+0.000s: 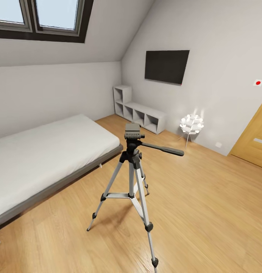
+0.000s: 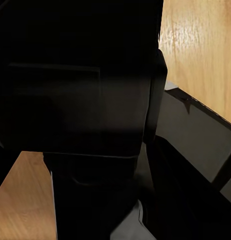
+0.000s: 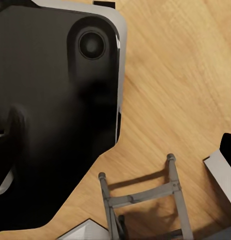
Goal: Attach the digital camera to the camera tripod in the bedroom.
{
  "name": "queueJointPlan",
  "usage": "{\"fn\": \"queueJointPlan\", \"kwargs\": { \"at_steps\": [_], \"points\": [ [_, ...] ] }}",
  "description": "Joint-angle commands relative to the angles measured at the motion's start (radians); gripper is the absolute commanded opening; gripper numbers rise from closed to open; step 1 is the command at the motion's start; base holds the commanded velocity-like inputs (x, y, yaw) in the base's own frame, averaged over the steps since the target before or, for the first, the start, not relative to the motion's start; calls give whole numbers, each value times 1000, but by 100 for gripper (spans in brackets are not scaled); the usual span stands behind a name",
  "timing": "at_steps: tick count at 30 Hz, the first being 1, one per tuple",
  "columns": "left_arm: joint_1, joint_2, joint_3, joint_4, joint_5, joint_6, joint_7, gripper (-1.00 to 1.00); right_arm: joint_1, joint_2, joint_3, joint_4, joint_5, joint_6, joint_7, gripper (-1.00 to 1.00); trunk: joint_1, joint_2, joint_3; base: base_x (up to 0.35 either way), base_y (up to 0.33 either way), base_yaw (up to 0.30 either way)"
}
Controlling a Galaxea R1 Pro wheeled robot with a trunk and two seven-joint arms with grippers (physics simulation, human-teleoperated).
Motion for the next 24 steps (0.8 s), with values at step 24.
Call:
{"fn": "queueJointPlan", "kwargs": {
  "at_steps": [24],
  "points": [
    [-1, 5, -9, 11, 5, 3, -3, -100, -7, 8, -11, -645, 2, 360, 141, 100, 0, -2, -2, 0, 0, 0]
  ]
}}
